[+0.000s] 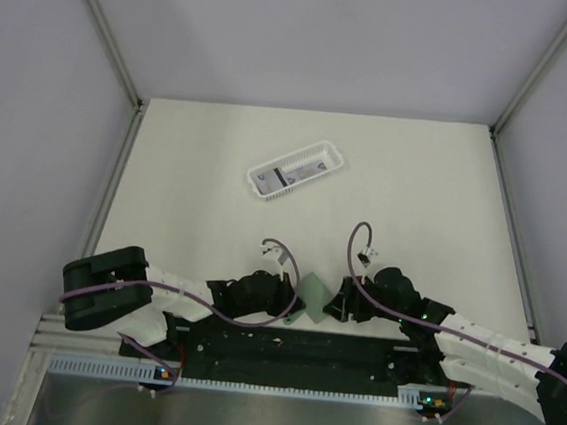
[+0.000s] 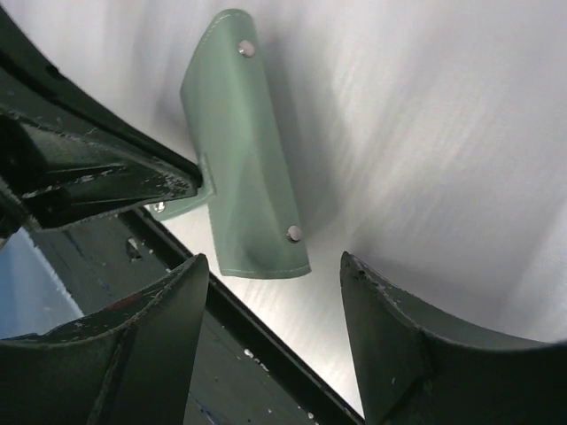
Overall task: Put the credit cards into the card holder
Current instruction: Close the card holder at the center of the board.
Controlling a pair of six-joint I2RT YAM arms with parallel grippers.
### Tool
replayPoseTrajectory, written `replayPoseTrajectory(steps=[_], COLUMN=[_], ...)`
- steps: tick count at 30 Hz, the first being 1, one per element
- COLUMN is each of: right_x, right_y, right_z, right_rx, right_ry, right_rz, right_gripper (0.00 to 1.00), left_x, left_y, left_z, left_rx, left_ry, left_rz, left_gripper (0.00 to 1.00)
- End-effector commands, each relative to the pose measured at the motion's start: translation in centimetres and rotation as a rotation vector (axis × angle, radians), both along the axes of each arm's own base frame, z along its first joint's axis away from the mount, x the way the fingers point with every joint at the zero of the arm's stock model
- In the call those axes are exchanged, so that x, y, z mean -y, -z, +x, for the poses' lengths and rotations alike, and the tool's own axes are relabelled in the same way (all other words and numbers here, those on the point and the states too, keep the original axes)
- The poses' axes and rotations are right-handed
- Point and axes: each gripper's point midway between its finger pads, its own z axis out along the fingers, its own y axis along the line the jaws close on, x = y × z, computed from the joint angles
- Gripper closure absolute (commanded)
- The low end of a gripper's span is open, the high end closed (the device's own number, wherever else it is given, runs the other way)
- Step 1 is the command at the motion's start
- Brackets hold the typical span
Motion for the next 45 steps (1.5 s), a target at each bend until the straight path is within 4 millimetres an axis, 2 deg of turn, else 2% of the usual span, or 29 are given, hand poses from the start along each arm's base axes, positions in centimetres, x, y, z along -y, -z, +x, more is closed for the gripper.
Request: replayPoseTrajectory(steps=[1, 4, 6, 13, 16, 19, 21, 24, 28, 31, 37, 42, 45], right_x=[-2.8, -3.1, -3.1, -1.9, -1.4, 0.0, 1.3, 3.4, 7.3, 9.0, 7.8, 5.1, 2.5], right_y=[-1.9, -1.6, -1.8, -5.6, -7.5, -8.3, -9.4, -10.6, -11.9, -13.3, -11.5, -9.5, -8.2], right_z=[-0.4, -0.6, -0.2, 2.3, 2.8, 3.5, 4.4, 5.2, 6.8, 7.1, 6.7, 5.5, 4.7], right_rx=[0.034, 0.019, 0.032, 0.183, 0.227, 0.243, 0.265, 0.282, 0.311, 0.36, 0.376, 0.393, 0.388], right_ry=[-0.094, -0.101, -0.086, 0.018, 0.031, 0.064, 0.115, 0.185, 0.341, 0.41, 0.371, 0.28, 0.174], right_rz=[0.189, 0.211, 0.21, 0.194, 0.172, 0.065, -0.008, -0.123, -0.376, -0.552, -0.736, -0.765, -0.695], right_gripper=[0.42, 0.54, 0.66, 1.0, 1.0, 1.0, 1.0, 1.0, 1.0, 1.0, 1.0, 1.0, 1.0], left_x=[-1.3, -1.3, -1.2, -1.6, -1.6, -1.8, -2.3, -3.6, -5.5, -6.5, -7.5, -7.5, -7.4], left_y=[1.6, 1.5, 1.3, -0.6, -1.9, -4.1, -5.9, -9.0, -10.9, -11.7, -10.9, -10.6, -10.4], left_z=[-0.9, -0.9, -0.9, -0.3, -0.1, 0.4, 0.8, 1.7, 2.4, 2.6, 2.4, 2.3, 2.3], left_rx=[-0.023, -0.02, -0.017, 0.024, 0.048, 0.084, 0.114, 0.176, 0.232, 0.26, 0.246, 0.227, 0.224], left_ry=[0.015, 0.012, 0.013, -0.007, -0.012, -0.028, -0.05, -0.106, -0.168, -0.192, -0.208, -0.212, -0.212], left_rz=[0.047, 0.043, 0.038, 0.012, 0.003, -0.016, -0.034, -0.069, -0.07, -0.084, -0.061, -0.067, -0.06], left_gripper=[1.0, 1.0, 1.0, 1.0, 1.0, 0.98, 0.88, 0.78, 0.75, 0.75, 0.75, 0.76, 0.77])
